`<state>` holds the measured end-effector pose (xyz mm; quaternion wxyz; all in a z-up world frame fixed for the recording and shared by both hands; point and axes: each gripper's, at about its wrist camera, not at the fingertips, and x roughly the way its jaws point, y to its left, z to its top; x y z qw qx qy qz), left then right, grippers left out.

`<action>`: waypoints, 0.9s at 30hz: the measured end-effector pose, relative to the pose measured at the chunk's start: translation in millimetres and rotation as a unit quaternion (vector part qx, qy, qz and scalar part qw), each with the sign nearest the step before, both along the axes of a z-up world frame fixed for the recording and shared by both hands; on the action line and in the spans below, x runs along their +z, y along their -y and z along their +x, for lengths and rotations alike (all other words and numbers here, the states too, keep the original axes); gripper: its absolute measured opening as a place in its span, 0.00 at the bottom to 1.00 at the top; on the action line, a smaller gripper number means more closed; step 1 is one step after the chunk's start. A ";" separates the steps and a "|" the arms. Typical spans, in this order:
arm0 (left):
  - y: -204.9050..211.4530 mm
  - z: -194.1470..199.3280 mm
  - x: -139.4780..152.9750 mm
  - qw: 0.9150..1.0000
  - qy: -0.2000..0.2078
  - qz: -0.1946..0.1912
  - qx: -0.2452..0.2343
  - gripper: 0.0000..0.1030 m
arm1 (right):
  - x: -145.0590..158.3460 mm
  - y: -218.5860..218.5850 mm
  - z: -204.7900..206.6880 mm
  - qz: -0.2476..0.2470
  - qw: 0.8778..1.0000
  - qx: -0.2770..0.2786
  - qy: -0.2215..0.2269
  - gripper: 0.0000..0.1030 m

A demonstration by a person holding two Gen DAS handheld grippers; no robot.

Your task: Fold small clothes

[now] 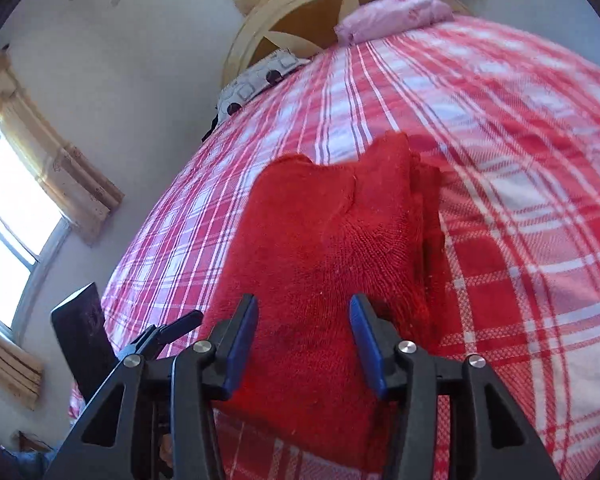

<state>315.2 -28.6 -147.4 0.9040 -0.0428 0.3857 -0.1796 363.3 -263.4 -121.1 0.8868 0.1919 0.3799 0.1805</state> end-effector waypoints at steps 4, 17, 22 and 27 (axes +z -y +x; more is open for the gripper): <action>-2.5 -0.2 -0.6 1.000 -0.002 -0.002 0.003 1.00 | 2.4 -6.3 -24.1 -0.043 0.999 0.000 0.013 0.49; 1.2 2.1 -3.6 1.000 -0.014 0.008 -0.003 1.00 | -40.4 -1.3 -38.3 -0.077 0.997 -0.014 0.010 0.47; -3.2 -1.1 5.1 1.000 -0.017 0.007 -0.005 1.00 | -35.5 6.7 -41.9 -0.044 0.999 -0.004 0.019 0.48; -21.1 -3.7 25.9 1.000 0.005 0.007 0.008 1.00 | -21.6 19.0 -46.7 -0.004 1.000 -0.001 0.028 0.54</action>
